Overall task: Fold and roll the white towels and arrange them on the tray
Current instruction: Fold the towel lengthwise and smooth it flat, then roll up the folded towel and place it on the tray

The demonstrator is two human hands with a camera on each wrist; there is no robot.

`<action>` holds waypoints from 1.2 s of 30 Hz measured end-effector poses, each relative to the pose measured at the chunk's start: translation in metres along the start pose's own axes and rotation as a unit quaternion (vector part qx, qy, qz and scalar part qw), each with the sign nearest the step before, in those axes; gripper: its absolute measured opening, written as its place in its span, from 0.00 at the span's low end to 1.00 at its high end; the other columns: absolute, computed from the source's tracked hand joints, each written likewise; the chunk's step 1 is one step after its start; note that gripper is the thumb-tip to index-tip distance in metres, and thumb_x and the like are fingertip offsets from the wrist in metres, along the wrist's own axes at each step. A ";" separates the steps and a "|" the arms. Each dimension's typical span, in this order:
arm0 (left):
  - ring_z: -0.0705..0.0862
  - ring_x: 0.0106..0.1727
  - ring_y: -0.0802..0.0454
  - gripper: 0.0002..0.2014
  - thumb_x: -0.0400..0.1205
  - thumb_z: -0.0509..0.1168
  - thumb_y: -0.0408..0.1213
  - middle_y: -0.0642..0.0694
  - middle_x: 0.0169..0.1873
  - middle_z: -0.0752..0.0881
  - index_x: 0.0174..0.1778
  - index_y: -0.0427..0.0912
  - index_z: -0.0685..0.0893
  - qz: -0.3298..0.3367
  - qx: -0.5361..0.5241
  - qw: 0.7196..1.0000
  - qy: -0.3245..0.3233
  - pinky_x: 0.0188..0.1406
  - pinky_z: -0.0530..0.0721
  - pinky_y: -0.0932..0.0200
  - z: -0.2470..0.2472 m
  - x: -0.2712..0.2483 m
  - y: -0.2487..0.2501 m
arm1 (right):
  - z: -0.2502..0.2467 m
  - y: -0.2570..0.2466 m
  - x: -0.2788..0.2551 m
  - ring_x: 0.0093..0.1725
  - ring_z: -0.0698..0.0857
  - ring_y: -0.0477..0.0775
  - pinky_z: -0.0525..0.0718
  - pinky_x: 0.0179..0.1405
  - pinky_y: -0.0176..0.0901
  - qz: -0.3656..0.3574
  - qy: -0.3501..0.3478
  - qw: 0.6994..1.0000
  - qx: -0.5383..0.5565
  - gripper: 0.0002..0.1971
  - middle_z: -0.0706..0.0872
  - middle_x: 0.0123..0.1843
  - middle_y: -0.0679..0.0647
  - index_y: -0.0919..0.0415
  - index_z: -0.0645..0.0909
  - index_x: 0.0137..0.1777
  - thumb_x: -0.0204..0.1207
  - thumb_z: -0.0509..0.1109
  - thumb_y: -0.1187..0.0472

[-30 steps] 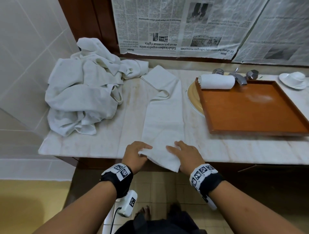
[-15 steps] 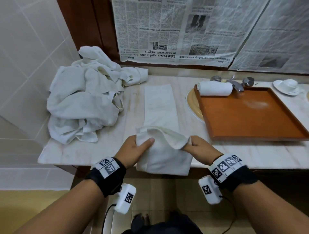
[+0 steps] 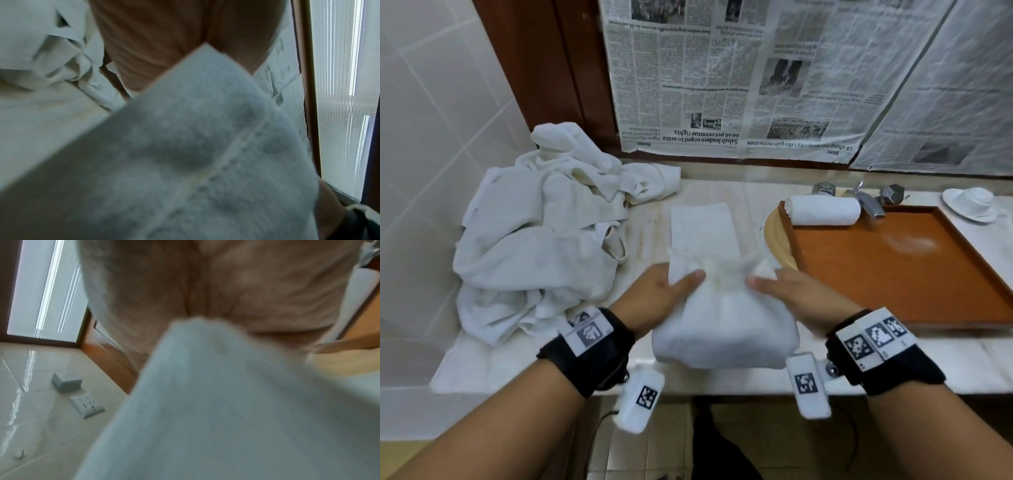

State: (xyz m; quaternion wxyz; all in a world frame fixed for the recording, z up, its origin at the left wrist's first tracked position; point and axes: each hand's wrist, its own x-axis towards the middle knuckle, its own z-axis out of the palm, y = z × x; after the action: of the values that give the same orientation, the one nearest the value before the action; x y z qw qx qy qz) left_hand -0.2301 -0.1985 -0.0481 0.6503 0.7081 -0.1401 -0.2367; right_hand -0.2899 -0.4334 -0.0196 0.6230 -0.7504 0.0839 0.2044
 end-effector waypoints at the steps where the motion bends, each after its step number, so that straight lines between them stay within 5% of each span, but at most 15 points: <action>1: 0.91 0.53 0.51 0.13 0.85 0.65 0.44 0.48 0.51 0.92 0.58 0.41 0.88 0.013 -0.020 0.999 0.031 0.53 0.88 0.58 -0.004 0.018 0.011 | -0.007 -0.011 0.013 0.55 0.91 0.52 0.85 0.56 0.43 -0.029 0.047 0.998 0.028 0.19 0.93 0.55 0.54 0.62 0.87 0.60 0.83 0.67 0.47; 3: 0.91 0.54 0.48 0.16 0.84 0.68 0.47 0.45 0.53 0.92 0.60 0.40 0.87 0.021 -0.058 0.995 0.083 0.55 0.88 0.52 -0.017 0.059 0.020 | -0.022 -0.024 0.054 0.57 0.89 0.46 0.86 0.57 0.42 -0.063 0.148 0.987 0.024 0.25 0.91 0.58 0.48 0.56 0.83 0.64 0.81 0.65 0.36; 6: 0.90 0.57 0.49 0.23 0.76 0.71 0.61 0.50 0.55 0.91 0.59 0.49 0.88 -0.031 0.000 0.997 0.074 0.63 0.85 0.42 -0.037 0.115 -0.006 | -0.044 -0.001 0.130 0.60 0.87 0.55 0.88 0.57 0.60 0.027 0.189 0.979 -0.073 0.45 0.85 0.66 0.52 0.54 0.76 0.71 0.67 0.64 0.19; 9: 0.88 0.58 0.52 0.23 0.76 0.69 0.64 0.55 0.57 0.89 0.59 0.52 0.87 -0.134 0.157 0.978 -0.006 0.63 0.85 0.47 -0.047 0.147 -0.058 | -0.046 0.042 0.176 0.53 0.87 0.60 0.87 0.58 0.60 0.149 0.105 0.964 -0.195 0.31 0.85 0.59 0.57 0.57 0.79 0.60 0.74 0.67 0.29; 11: 0.86 0.54 0.58 0.23 0.78 0.70 0.59 0.57 0.56 0.87 0.64 0.50 0.85 -0.166 0.170 0.971 -0.013 0.52 0.83 0.65 -0.051 0.157 -0.081 | -0.047 0.061 0.189 0.52 0.85 0.57 0.85 0.59 0.54 0.171 0.100 0.948 -0.250 0.23 0.83 0.53 0.53 0.54 0.75 0.54 0.75 0.71 0.35; 13: 0.85 0.50 0.64 0.22 0.76 0.74 0.56 0.58 0.55 0.87 0.64 0.50 0.85 -0.167 0.150 0.974 0.017 0.42 0.79 0.72 -0.052 0.165 -0.091 | -0.052 0.071 0.201 0.47 0.84 0.55 0.83 0.48 0.47 0.176 0.119 0.948 -0.236 0.22 0.83 0.48 0.51 0.55 0.74 0.55 0.75 0.74 0.39; 16: 0.87 0.51 0.63 0.20 0.75 0.78 0.49 0.58 0.53 0.89 0.61 0.51 0.85 -0.153 0.145 0.976 0.055 0.44 0.82 0.69 -0.052 0.181 -0.091 | -0.062 0.070 0.216 0.35 0.85 0.57 0.83 0.36 0.49 0.166 0.086 0.952 -0.244 0.16 0.85 0.39 0.57 0.58 0.74 0.44 0.76 0.74 0.47; 19: 0.89 0.51 0.60 0.16 0.76 0.76 0.41 0.58 0.51 0.90 0.59 0.54 0.85 -0.109 0.115 0.985 0.072 0.50 0.86 0.62 -0.048 0.198 -0.075 | -0.070 0.056 0.229 0.34 0.83 0.58 0.83 0.37 0.54 0.104 0.102 0.969 -0.201 0.11 0.84 0.36 0.59 0.63 0.77 0.38 0.75 0.70 0.55; 23: 0.89 0.53 0.61 0.16 0.79 0.74 0.42 0.57 0.54 0.90 0.62 0.54 0.84 -0.089 0.043 0.988 0.119 0.53 0.86 0.61 -0.053 0.226 -0.062 | -0.076 0.038 0.245 0.41 0.84 0.54 0.81 0.40 0.48 0.041 0.210 0.974 -0.069 0.04 0.86 0.41 0.51 0.55 0.79 0.46 0.77 0.66 0.57; 27: 0.87 0.58 0.55 0.20 0.79 0.73 0.51 0.55 0.57 0.88 0.66 0.50 0.82 -0.173 0.160 0.970 0.052 0.57 0.84 0.58 -0.063 0.241 -0.091 | -0.074 0.054 0.262 0.52 0.85 0.52 0.81 0.49 0.45 0.116 0.139 0.967 -0.181 0.14 0.86 0.56 0.49 0.54 0.75 0.65 0.83 0.66 0.53; 36: 0.84 0.58 0.50 0.19 0.81 0.70 0.43 0.51 0.57 0.84 0.66 0.45 0.76 -0.205 0.188 0.956 0.092 0.48 0.79 0.60 -0.064 0.246 -0.100 | -0.081 0.054 0.271 0.50 0.86 0.55 0.84 0.51 0.49 0.103 0.130 0.964 -0.207 0.11 0.86 0.49 0.50 0.52 0.74 0.65 0.85 0.60 0.56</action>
State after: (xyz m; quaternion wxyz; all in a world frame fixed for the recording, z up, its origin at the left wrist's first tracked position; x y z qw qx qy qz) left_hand 0.0012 -0.2567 -0.1817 0.4533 0.8495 0.0266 -0.2688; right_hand -0.0493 -0.4883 -0.1682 0.4135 -0.8704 0.1968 0.1807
